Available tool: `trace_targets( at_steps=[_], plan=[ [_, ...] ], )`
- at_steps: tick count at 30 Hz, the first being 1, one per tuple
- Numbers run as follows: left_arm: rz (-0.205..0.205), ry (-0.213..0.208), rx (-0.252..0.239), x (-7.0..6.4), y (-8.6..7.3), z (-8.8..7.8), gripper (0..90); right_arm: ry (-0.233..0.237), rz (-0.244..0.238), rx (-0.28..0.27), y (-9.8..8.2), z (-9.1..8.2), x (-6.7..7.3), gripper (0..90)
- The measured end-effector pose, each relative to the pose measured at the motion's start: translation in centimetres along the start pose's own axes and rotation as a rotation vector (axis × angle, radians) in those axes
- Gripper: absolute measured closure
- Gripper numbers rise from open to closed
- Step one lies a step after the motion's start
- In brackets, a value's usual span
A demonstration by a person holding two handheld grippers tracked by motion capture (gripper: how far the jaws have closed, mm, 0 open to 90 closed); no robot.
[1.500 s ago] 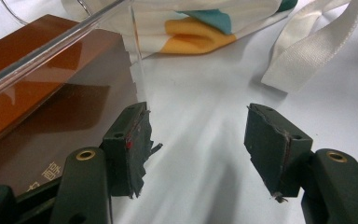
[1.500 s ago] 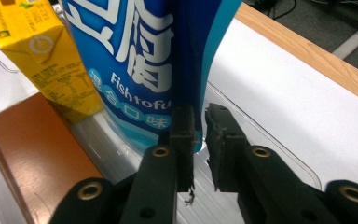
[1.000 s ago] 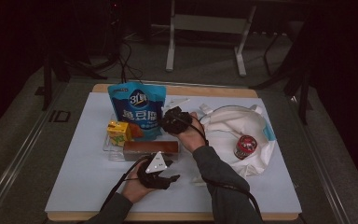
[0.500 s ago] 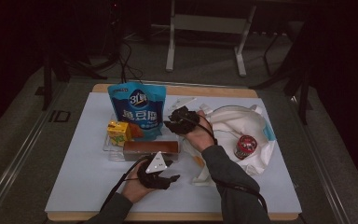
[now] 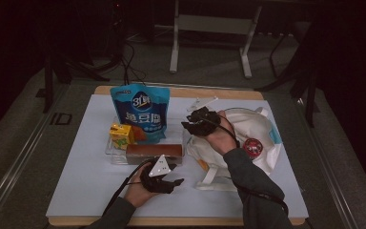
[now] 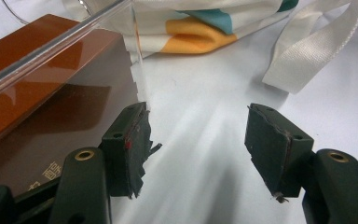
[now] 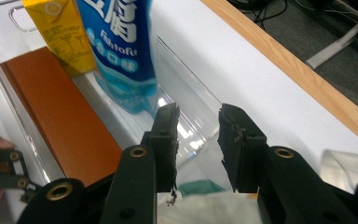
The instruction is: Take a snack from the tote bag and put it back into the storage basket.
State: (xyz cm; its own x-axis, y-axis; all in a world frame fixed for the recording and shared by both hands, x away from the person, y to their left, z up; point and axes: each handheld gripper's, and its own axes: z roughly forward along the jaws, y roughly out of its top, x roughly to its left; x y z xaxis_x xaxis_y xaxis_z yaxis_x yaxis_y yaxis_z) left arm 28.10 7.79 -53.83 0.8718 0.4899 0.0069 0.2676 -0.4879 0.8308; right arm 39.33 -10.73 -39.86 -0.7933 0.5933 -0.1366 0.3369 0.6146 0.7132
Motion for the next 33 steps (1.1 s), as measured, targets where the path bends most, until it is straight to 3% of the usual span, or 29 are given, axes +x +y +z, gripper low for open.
trace_targets(
  at_steps=[12,15,27,33],
  plan=[
    [-0.012,-0.002,-0.006,0.2,0.0,-0.1,39.5,-0.035,-0.012,0.077,-2.9,-1.8,-1.0,67.4],
    [-0.003,0.001,-0.004,0.1,0.0,-0.1,39.5,-0.029,-0.010,0.089,-3.9,-2.4,-1.4,70.7],
    [0.000,0.002,-0.004,0.0,0.0,0.0,39.5,-0.076,0.012,0.134,-7.2,-5.1,-3.2,88.4],
    [0.001,0.003,-0.003,0.0,0.0,0.0,39.6,-0.096,0.029,0.153,-8.7,-6.3,-4.0,89.5]
  ],
)
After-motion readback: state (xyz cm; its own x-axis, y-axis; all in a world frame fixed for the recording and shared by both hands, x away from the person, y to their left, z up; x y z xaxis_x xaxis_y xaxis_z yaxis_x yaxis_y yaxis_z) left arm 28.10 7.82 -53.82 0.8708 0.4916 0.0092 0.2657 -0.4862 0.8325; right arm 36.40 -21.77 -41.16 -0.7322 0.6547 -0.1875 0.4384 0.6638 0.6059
